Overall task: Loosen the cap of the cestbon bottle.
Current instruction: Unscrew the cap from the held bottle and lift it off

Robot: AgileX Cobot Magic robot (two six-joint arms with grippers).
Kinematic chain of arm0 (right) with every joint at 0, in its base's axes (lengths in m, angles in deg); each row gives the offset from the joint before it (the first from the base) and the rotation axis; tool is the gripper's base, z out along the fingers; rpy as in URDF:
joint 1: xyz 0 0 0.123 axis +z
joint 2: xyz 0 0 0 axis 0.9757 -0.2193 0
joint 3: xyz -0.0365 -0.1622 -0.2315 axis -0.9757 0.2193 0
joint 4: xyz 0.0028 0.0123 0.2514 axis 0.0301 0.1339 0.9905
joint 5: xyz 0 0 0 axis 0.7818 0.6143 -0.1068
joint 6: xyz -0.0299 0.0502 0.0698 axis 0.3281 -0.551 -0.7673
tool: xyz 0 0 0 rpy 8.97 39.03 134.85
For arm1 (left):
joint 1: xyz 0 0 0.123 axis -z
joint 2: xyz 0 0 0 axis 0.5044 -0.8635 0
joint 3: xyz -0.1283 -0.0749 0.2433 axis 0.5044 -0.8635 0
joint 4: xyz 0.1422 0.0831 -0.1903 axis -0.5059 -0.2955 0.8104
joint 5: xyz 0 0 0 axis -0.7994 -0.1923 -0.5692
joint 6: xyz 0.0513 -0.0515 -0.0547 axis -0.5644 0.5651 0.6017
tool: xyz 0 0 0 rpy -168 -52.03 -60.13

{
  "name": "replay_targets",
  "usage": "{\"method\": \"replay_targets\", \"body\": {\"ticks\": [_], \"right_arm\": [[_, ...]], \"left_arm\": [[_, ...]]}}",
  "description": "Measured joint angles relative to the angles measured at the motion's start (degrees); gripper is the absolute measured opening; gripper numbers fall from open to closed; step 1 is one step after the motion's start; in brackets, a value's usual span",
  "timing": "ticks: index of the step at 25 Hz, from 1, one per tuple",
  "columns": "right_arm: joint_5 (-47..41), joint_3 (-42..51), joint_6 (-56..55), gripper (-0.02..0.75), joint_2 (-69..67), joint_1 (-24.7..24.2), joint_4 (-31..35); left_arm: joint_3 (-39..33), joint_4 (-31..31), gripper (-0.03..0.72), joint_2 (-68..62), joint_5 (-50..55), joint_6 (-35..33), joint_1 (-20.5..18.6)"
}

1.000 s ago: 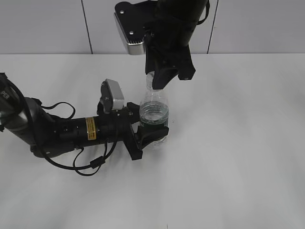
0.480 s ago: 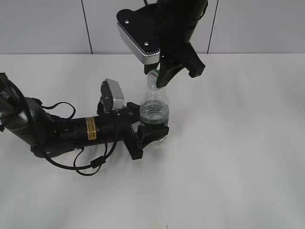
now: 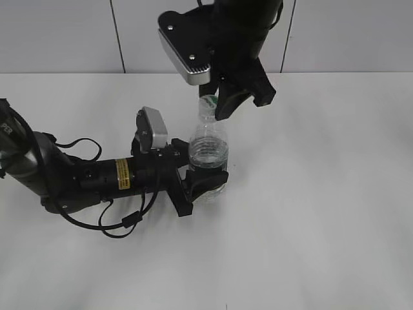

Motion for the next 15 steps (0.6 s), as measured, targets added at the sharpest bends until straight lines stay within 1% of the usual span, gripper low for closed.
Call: {"method": "replay_targets", "body": {"ticks": [2,4,8,10,12,15], "right_arm": [[0.0,0.0,-1.6,0.407,-0.1,0.0,-0.7],[0.0,0.0,-2.9,0.453,-0.1,-0.1,-1.2],[0.0,0.0,-5.5,0.486,-0.1,-0.1,-1.0],[0.0,0.0,-8.3,0.517,-0.1,-0.1,-1.0],[0.0,0.0,-12.7,0.568,-0.1,-0.1,-1.0],[0.0,0.0,-19.2,0.595,-0.1,-0.1,-1.0]], "left_arm": [[0.0,-0.1,0.415,0.0,-0.1,0.0,0.0],[0.0,-0.1,0.415,0.0,-0.1,0.0,0.0],[0.0,-0.1,0.415,0.0,-0.1,0.0,0.0],[0.0,-0.1,0.415,0.0,-0.1,0.0,0.0],[0.0,-0.1,0.415,0.0,-0.1,0.0,0.0],[0.0,-0.1,0.415,0.0,-0.1,0.0,0.0]]}}
